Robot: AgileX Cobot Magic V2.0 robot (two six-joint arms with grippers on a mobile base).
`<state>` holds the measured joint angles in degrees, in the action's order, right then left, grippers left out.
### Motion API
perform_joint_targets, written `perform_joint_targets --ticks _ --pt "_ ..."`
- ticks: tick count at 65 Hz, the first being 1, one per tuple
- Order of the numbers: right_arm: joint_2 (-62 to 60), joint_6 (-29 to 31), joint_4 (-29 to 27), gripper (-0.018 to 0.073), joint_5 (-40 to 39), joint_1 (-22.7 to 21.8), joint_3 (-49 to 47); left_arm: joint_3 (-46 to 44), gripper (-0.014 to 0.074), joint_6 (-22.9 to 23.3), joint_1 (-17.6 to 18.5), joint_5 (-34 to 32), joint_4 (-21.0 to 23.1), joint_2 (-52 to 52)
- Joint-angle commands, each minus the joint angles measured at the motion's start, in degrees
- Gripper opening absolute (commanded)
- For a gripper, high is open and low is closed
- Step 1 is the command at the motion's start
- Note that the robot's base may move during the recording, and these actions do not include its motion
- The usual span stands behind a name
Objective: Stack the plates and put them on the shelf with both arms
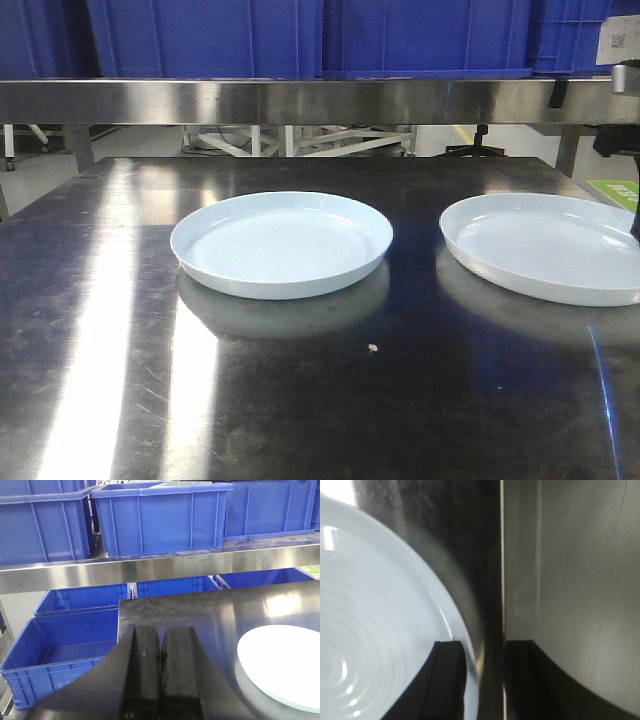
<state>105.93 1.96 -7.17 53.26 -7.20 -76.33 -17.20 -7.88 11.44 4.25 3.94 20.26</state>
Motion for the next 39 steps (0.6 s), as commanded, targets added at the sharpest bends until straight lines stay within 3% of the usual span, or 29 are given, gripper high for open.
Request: perform_joint_targets --ticks 1,14,31,39 --pt "-2.3 0.6 -0.6 0.0335 -0.9 0.6 -1.7 -1.7 0.0082 0.6 0.0 -5.1 0.2 0.4" --pt "-2.2 0.6 -0.6 0.0305 -0.8 0.8 -1.7 -1.7 0.0082 0.6 0.0 -5.1 0.2 0.4" --pt "-2.3 0.6 -0.7 0.0047 -0.5 0.3 -2.3 -1.7 0.0082 0.6 0.0 -5.1 0.2 0.4" --pt "-2.9 0.6 -2.1 0.0050 1.3 -1.2 -4.0 -1.7 0.0082 0.6 0.0 -5.1 0.2 0.4"
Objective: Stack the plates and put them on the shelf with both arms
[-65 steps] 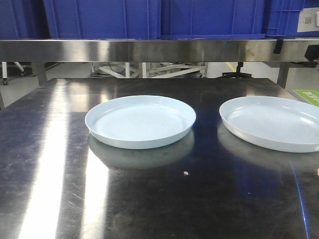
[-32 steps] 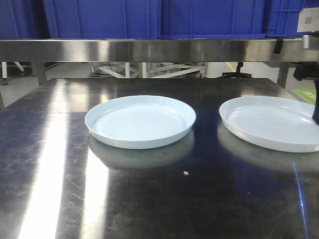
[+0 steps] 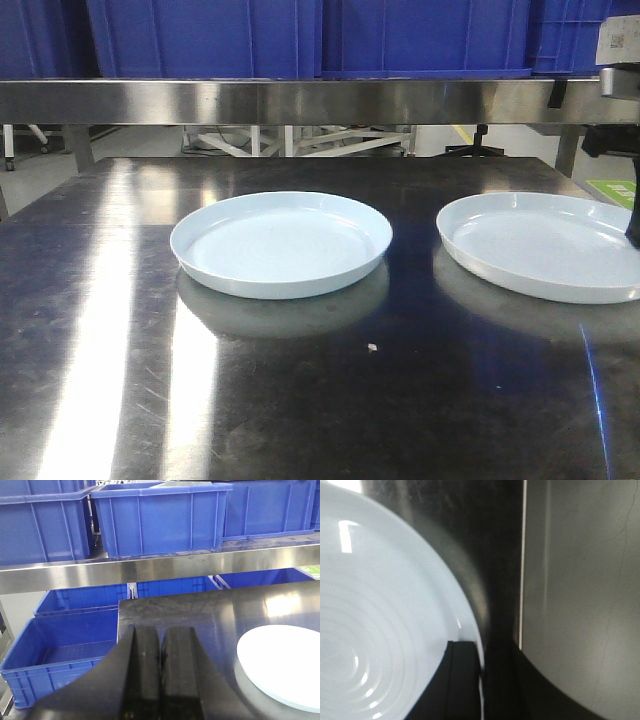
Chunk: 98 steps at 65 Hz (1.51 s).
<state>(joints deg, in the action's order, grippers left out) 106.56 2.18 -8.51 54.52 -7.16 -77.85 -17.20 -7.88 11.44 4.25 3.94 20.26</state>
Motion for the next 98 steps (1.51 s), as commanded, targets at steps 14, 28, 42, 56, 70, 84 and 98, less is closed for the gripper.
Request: perform_joint_targets --ticks 14,28,42,56,70,84,98 --pt "-7.5 3.1 -10.8 0.0050 1.9 -3.9 -4.8 -1.7 0.0082 0.6 0.0 -5.1 0.2 0.4" --pt "-10.8 3.2 -17.9 0.0050 1.0 2.4 -5.0 -1.7 0.0082 0.6 0.0 -5.1 0.2 0.4" --pt "-8.4 3.1 -20.4 0.0050 -5.2 14.1 -5.0 -1.7 0.0082 0.6 0.0 -5.1 0.2 0.4" --pt "-4.4 3.1 -21.5 0.0050 -12.7 19.7 -5.0 -1.7 0.0082 0.6 0.0 -5.1 0.2 0.4" --pt "-1.1 2.9 -21.9 0.0050 -14.6 21.5 -6.3 -1.7 0.0082 0.6 0.0 -5.1 0.2 0.4" --pt "0.8 2.0 -22.0 0.0054 -14.8 22.7 -7.5 -1.7 0.0082 0.6 0.0 -5.1 0.2 0.4" --pt "1.9 1.2 -21.9 0.0215 -13.8 22.8 -7.5 -1.7 0.0082 0.6 0.0 -5.1 0.2 0.4"
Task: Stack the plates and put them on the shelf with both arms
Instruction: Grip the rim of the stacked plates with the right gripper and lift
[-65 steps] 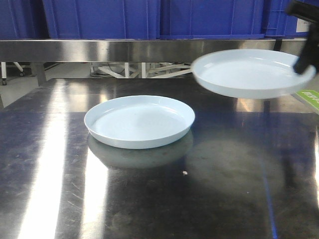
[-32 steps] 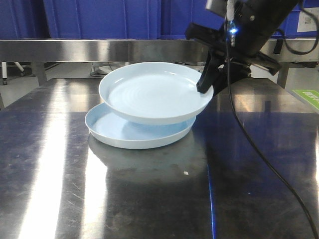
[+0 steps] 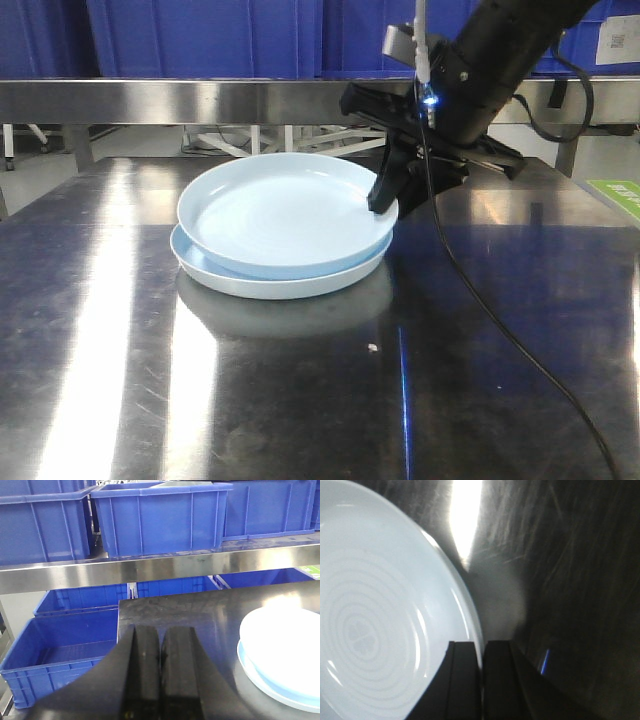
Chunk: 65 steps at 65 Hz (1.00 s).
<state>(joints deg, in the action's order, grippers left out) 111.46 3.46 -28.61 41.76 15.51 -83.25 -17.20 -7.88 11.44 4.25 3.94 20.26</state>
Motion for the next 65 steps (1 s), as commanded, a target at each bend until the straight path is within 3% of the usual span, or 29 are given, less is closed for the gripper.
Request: perform_joint_targets --ticks 1,16,65 --pt "-3.0 -0.1 -1.8 0.0228 -1.0 0.1 -2.1 -1.7 0.0082 0.6 0.0 -5.1 0.2 0.4" --pt "-2.9 -0.1 -0.2 0.0353 -0.4 0.2 -2.1 -1.7 0.0082 0.6 0.0 -5.1 0.2 0.4" --pt "-0.4 -1.8 0.3 0.0354 2.1 1.7 -1.9 -1.7 0.0082 0.6 0.0 -5.1 0.2 0.4"
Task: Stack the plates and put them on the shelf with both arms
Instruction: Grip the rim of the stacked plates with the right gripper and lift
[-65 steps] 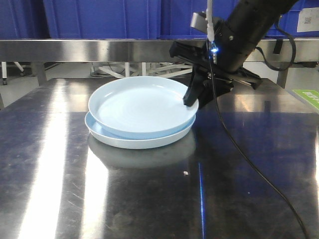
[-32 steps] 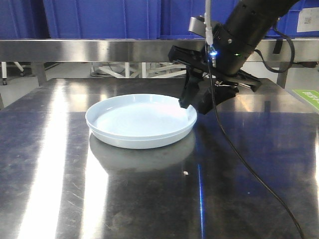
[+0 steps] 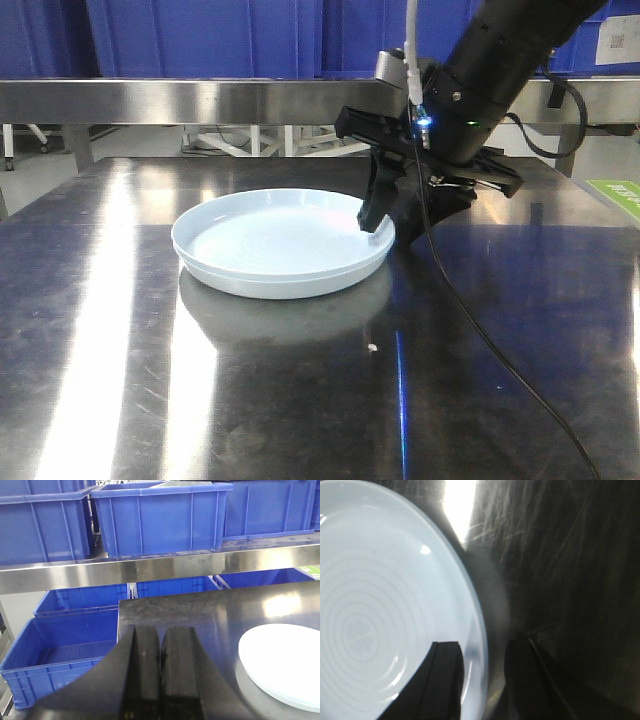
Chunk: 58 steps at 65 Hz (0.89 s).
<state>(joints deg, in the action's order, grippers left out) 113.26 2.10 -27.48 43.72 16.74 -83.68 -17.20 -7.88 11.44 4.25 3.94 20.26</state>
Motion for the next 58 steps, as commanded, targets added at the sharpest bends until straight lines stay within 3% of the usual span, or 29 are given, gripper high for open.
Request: perform_joint_targets --ticks 1,14,33,48,58 --pt "-2.2 -0.6 -0.8 0.0354 0.2 0.6 -1.5 -1.7 0.0082 0.6 0.0 -5.1 0.2 0.4" --pt "-1.9 -0.7 -1.7 0.0322 -0.1 1.6 -1.5 -1.7 0.0082 0.6 0.0 -5.1 0.2 0.4" --pt "-2.0 -1.3 -1.7 0.0048 -0.4 1.6 -1.5 -1.7 0.0082 0.6 0.0 -5.1 0.2 0.4" --pt "-5.1 -2.1 1.8 0.0048 -5.1 1.3 -1.5 -1.7 0.0082 0.6 0.0 -5.1 0.2 0.4" --pt "-10.8 -2.1 8.2 0.0048 -15.8 1.3 1.9 -1.7 0.0082 0.6 0.0 -5.1 0.2 0.4"
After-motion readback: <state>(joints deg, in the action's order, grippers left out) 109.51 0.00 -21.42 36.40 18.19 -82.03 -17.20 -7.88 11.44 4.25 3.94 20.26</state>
